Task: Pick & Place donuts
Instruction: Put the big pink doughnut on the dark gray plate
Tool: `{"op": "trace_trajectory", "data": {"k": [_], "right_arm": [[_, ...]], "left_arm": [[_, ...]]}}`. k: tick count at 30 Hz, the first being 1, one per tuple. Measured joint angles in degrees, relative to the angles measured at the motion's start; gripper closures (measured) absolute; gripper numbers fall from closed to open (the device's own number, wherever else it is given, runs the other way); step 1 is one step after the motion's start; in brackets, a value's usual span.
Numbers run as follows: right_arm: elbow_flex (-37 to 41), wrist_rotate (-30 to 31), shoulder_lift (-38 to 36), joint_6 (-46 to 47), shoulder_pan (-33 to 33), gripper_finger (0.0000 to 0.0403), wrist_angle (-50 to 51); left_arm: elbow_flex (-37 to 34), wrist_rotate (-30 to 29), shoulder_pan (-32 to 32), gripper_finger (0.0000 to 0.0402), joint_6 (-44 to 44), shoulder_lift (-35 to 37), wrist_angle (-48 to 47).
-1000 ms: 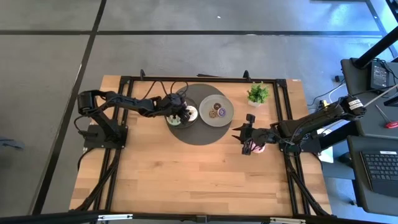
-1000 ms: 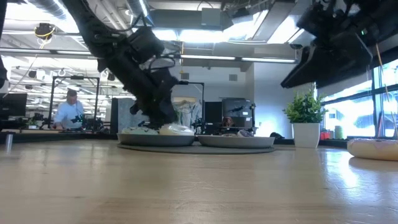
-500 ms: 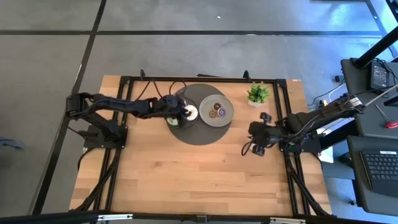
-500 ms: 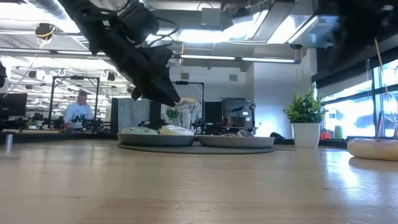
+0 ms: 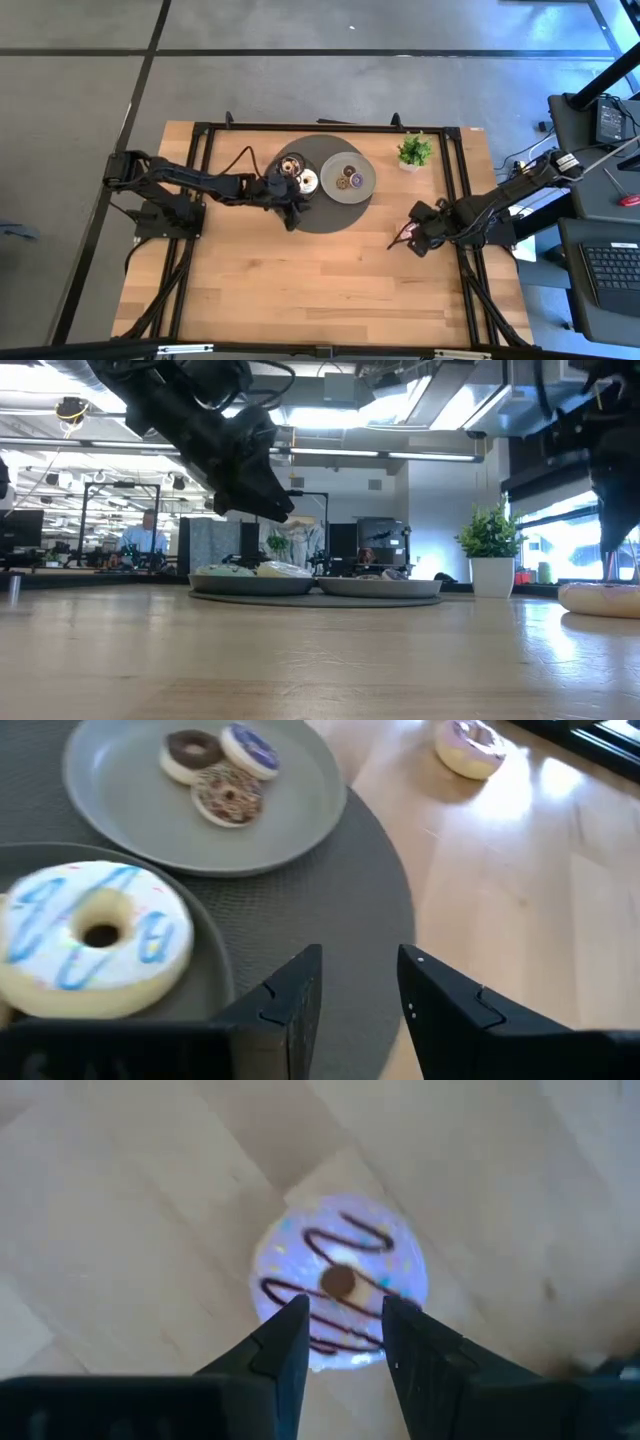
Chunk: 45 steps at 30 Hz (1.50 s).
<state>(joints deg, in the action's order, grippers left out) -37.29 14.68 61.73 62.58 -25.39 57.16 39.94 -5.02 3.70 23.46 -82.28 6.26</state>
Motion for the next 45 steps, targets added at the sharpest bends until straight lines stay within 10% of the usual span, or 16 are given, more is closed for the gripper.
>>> {"op": "trace_trajectory", "data": {"k": [25,45], "right_arm": [[8.49,-2.42,0.02,12.23,3.85,0.0175,-5.38],[8.87,-3.85,0.00,11.59,3.85,0.0329,-5.50]], "left_arm": [[-0.02,-4.78,-2.53,0.0271,-0.66,0.00,0.15],[-0.02,-4.78,-2.53,0.0270,-0.66,0.00,0.15]]}}
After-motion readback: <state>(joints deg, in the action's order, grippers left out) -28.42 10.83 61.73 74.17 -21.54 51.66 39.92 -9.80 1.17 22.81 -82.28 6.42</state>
